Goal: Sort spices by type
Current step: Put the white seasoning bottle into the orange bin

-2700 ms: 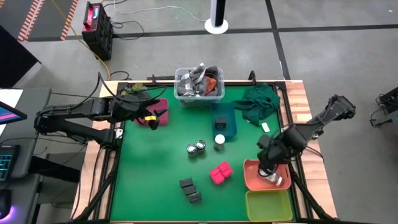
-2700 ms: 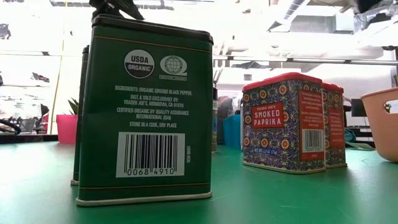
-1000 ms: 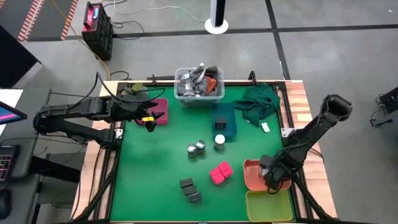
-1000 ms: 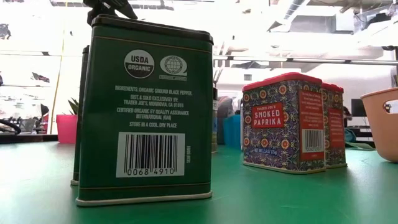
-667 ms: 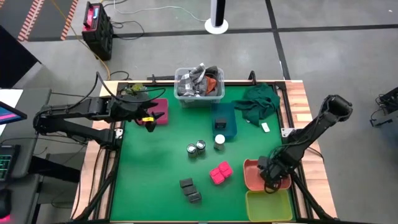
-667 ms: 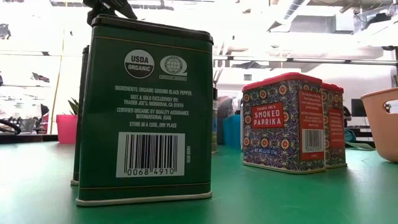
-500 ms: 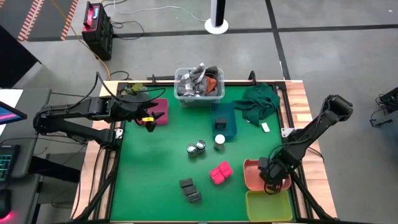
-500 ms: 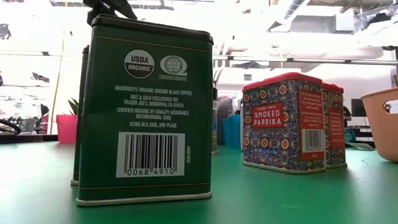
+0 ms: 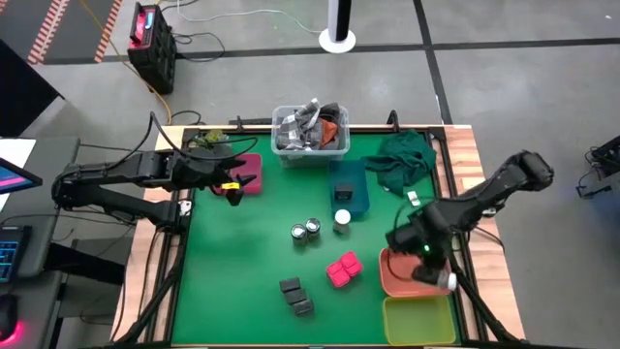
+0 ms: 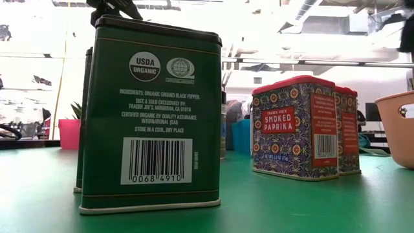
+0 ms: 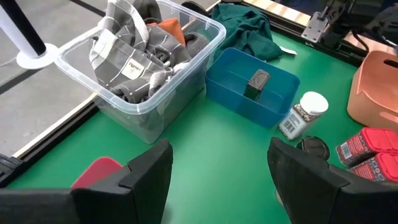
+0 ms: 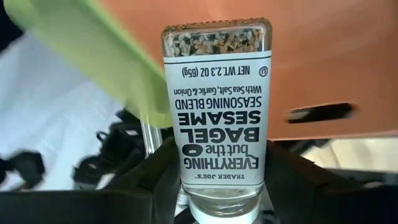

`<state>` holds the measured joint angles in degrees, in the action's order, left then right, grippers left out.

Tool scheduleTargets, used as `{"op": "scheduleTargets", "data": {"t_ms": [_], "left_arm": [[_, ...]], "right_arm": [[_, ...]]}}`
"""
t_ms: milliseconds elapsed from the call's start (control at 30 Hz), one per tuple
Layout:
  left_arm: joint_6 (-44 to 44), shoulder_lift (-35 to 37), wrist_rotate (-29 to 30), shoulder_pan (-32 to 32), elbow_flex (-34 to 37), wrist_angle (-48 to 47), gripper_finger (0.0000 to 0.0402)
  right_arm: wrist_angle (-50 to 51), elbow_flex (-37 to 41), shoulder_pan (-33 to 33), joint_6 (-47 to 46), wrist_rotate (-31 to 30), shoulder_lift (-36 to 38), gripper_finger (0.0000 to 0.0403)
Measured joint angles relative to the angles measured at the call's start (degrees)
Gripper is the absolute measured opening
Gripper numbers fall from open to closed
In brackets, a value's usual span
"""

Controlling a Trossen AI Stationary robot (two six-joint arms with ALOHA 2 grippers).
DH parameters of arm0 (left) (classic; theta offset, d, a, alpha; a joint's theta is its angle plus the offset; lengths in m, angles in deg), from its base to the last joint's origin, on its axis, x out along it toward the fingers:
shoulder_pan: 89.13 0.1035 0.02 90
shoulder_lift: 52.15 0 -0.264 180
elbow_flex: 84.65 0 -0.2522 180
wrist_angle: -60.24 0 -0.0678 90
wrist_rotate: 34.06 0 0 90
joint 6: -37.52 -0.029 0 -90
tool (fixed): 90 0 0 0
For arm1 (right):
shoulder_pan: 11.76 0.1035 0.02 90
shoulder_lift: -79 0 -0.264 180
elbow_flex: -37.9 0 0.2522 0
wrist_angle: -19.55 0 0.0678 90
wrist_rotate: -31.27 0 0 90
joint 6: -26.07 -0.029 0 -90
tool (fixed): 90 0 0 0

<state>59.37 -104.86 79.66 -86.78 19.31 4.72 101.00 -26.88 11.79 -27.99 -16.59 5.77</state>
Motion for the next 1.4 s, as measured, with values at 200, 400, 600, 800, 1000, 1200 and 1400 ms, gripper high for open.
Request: {"op": "scheduleTargets", "data": {"t_ms": [200, 400, 600, 800, 1000, 1200, 1400], "left_arm": [[0.85, 0.00, -2.70, -0.01, 0.02, 0.04, 0.0249], [1.35, -0.02, -4.73, -0.02, 0.02, 0.02, 0.0249], [1.35, -0.04, -7.08, -0.02, 0.02, -0.18, 0.0249], [1.30, -0.04, -8.48, -0.02, 0.02, -1.84, 0.0249], [0.91, -0.02, -9.14, -0.02, 0.02, -2.81, 0.0249], [-0.04, 0.00, -10.20, -0.02, 0.02, -4.86, 0.0249], [-1.20, 0.00, -10.18, -0.02, 0.02, -5.16, 0.0249]], "right_arm": [[4.36, 0.47, -10.18, 1.82, 4.21, -0.33, 0.0218], [2.37, 4.45, -15.99, -0.30, 13.42, -1.92, 0.0218], [2.31, 7.39, -18.53, 1.98, 22.68, -6.17, 0.0218], [3.66, 7.54, -20.21, 8.30, 25.95, -12.65, 0.0218], [9.13, 7.58, -22.88, 16.45, 26.79, -19.61, 0.0218], [16.36, 7.76, -25.27, 25.64, 26.25, -24.27, 0.0218], [15.64, 11.02, -26.76, 27.70, 25.60, -26.58, 0.0218]]}}
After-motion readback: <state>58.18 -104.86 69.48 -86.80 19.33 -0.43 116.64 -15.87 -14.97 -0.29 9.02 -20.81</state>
